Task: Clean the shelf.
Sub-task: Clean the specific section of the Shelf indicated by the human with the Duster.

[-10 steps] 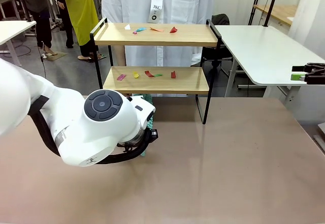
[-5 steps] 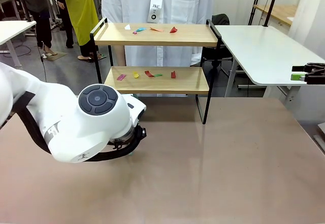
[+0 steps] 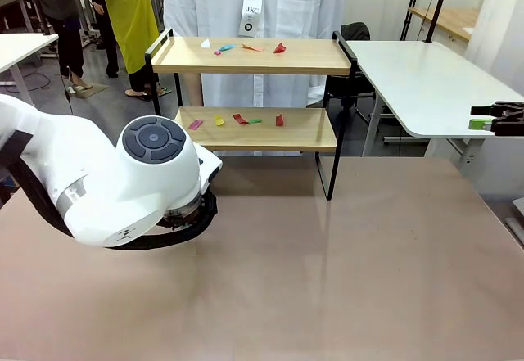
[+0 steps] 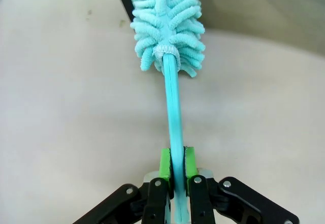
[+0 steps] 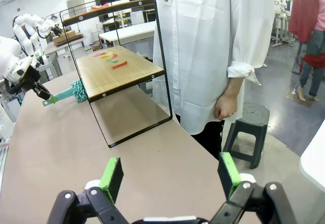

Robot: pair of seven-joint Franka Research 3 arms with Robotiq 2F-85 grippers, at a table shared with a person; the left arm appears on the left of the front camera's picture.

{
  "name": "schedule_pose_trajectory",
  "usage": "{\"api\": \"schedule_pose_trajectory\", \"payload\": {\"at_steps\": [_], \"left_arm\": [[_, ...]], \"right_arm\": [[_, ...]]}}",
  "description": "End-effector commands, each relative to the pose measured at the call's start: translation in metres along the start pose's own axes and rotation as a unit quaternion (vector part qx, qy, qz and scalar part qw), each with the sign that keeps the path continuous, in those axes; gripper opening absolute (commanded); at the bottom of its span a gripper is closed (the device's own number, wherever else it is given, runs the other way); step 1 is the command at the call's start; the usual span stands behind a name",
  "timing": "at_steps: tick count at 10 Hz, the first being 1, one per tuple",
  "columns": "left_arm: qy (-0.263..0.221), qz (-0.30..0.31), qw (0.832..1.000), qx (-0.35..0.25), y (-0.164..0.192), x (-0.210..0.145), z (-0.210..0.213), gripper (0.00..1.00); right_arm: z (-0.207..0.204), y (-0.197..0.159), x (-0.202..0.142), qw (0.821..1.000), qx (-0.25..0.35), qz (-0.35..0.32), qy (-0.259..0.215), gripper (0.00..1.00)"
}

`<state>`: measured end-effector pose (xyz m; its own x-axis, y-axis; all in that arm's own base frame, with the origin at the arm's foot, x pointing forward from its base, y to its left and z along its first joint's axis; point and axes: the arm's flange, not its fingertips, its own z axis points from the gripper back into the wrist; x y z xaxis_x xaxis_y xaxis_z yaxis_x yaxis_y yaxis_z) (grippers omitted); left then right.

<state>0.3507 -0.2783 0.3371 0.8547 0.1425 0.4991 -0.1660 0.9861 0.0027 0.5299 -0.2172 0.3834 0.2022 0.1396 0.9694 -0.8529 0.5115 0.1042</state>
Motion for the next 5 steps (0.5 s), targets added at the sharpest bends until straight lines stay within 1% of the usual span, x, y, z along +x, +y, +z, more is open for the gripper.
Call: {"api": "schedule_pose_trajectory", "payload": {"at_steps": [1, 2, 3, 4, 5], "left_arm": [[-0.024, -0.01, 0.999, 0.045, 0.043, -0.018, 0.026, 0.13], [-0.044, -0.005, 0.997, 0.056, 0.046, -0.02, 0.032, 0.13], [-0.06, -0.002, 0.997, 0.053, 0.045, -0.021, 0.035, 0.13], [-0.062, -0.005, 0.997, 0.039, 0.041, -0.022, 0.036, 0.13], [-0.029, -0.01, 0.999, 0.038, 0.004, 0.005, 0.018, 0.13]], "right_arm": [[-0.002, 0.0, 0.002, 1.0, -0.001, 0.002, 0.0, 1.0], [-0.002, 0.0, 0.002, 1.0, -0.001, 0.002, 0.0, 1.0], [-0.002, 0.0, 0.002, 1.0, -0.001, 0.002, 0.0, 1.0], [-0.002, 0.0, 0.002, 1.0, -0.001, 0.002, 0.0, 1.0], [-0.002, 0.0, 0.002, 1.0, -0.001, 0.002, 0.0, 1.0]]}}
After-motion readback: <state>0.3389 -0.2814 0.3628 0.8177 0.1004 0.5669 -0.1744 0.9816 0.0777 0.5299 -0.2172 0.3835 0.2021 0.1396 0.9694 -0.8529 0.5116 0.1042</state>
